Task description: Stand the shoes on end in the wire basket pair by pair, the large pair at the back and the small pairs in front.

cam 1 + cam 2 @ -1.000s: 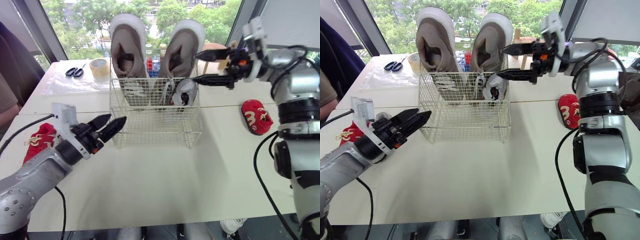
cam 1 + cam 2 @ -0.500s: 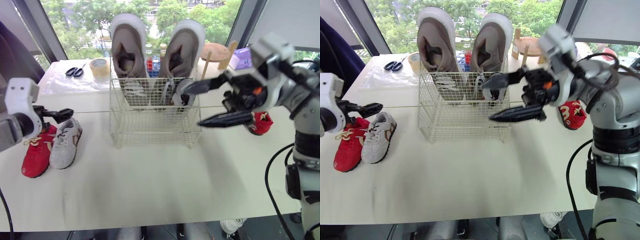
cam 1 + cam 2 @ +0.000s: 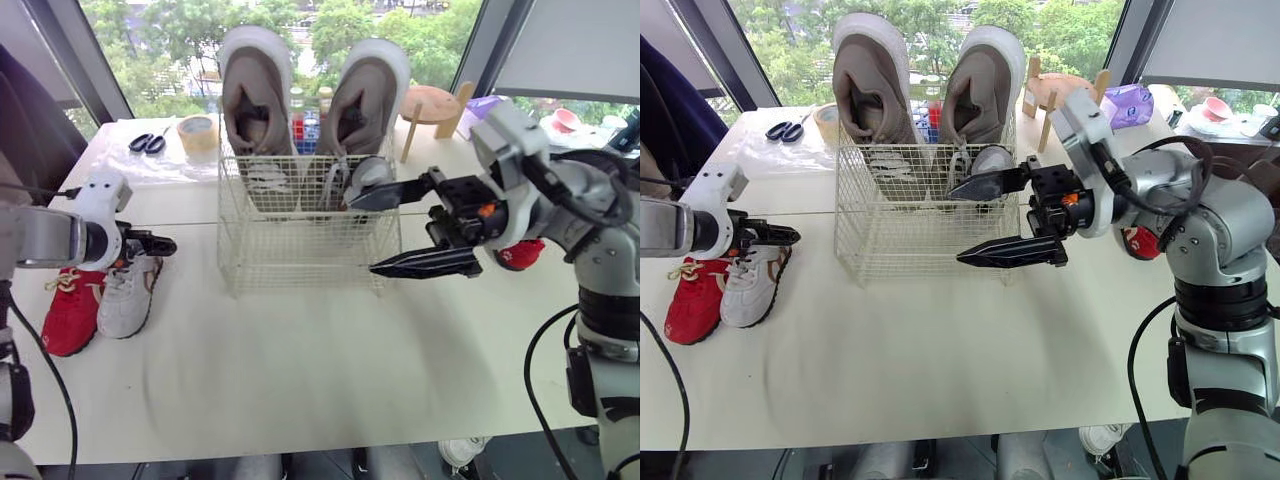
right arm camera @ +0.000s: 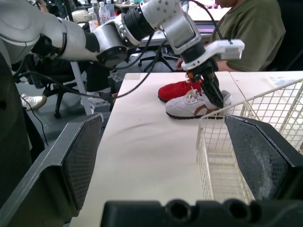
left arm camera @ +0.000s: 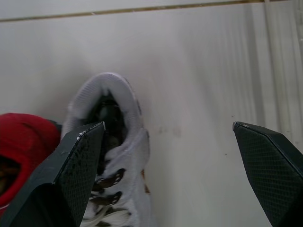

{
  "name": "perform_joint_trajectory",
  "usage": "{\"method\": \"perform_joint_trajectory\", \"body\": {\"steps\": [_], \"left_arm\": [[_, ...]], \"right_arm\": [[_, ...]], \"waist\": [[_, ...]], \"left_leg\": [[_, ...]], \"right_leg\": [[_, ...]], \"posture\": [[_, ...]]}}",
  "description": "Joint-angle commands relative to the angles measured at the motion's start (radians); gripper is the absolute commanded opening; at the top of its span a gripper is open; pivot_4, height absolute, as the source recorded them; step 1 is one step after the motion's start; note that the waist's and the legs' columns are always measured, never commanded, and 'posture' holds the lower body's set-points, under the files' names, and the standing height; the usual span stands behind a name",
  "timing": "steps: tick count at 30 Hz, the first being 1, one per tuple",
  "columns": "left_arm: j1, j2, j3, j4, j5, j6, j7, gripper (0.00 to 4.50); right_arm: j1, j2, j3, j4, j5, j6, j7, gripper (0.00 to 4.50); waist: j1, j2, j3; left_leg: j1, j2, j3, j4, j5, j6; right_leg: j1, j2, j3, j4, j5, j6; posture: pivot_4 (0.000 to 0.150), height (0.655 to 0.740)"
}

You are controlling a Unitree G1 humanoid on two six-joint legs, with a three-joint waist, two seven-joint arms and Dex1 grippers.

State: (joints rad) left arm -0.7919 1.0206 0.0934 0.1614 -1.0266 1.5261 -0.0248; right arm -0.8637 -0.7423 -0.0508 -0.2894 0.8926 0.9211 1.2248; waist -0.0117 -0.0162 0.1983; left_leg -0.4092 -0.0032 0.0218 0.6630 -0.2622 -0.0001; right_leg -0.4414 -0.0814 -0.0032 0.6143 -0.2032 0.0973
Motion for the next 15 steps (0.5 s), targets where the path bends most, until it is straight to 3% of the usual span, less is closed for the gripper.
{"method": "perform_joint_trajectory", "body": {"steps": [1,3,6,11,14,15], "left_arm": [[-0.032,-0.032,-0.049,0.08,0.122,-0.05,-0.088,4.45],[-0.07,-0.072,-0.112,0.177,0.215,-0.116,-0.138,4.45],[-0.132,-0.105,-0.214,0.31,0.355,-0.204,-0.231,3.68],[-0.2,-0.139,-0.299,0.437,0.501,-0.277,-0.382,1.39],[-0.222,-0.149,-0.246,0.449,0.535,-0.261,-0.396,0.04],[-0.222,-0.148,-0.23,0.443,0.545,-0.258,-0.397,0.04]], "right_arm": [[-0.011,0.018,-0.029,-0.042,0.049,0.013,-0.056,4.5],[-0.011,0.029,-0.022,-0.041,0.049,0.008,-0.074,4.5],[-0.013,0.041,-0.015,-0.037,0.043,-0.006,-0.095,4.5],[-0.008,0.046,-0.023,-0.038,0.052,-0.006,-0.115,4.5],[0.019,0.041,-0.031,-0.051,0.055,-0.005,-0.134,4.5],[0.022,0.041,-0.033,-0.053,0.058,-0.004,-0.138,4.5]], "waist": [[0.0,0.0,0.0],[0.004,0.0,0.0],[0.004,-0.002,-0.001],[0.004,-0.002,-0.001],[0.012,-0.003,-0.002],[0.014,-0.003,-0.002]], "left_leg": [[0.0,0.0,0.0,0.0,0.0,0.0],[0.0,0.0,0.0,0.0,0.0,0.0],[0.0,-0.002,0.0,0.001,0.0,0.0],[0.0,-0.002,0.0,0.001,0.0,0.0],[0.0,-0.001,0.0,0.001,0.0,0.0],[0.0,-0.001,0.0,0.001,0.0,0.0]], "right_leg": [[0.0,0.0,0.0,0.0,0.0,0.0],[0.0,0.0,0.0,0.0,0.0,0.0],[0.001,0.0,-0.001,0.0,0.0,0.0],[0.001,0.0,0.0,0.001,0.0,0.0],[0.001,0.0,0.0,0.001,0.0,0.0],[0.001,0.0,0.0,0.001,0.0,0.0]], "posture": [[0.15,0.74],[0.15,0.74],[0.15,0.74],[0.15,0.74],[0.15,0.74],[0.15,0.74]]}}
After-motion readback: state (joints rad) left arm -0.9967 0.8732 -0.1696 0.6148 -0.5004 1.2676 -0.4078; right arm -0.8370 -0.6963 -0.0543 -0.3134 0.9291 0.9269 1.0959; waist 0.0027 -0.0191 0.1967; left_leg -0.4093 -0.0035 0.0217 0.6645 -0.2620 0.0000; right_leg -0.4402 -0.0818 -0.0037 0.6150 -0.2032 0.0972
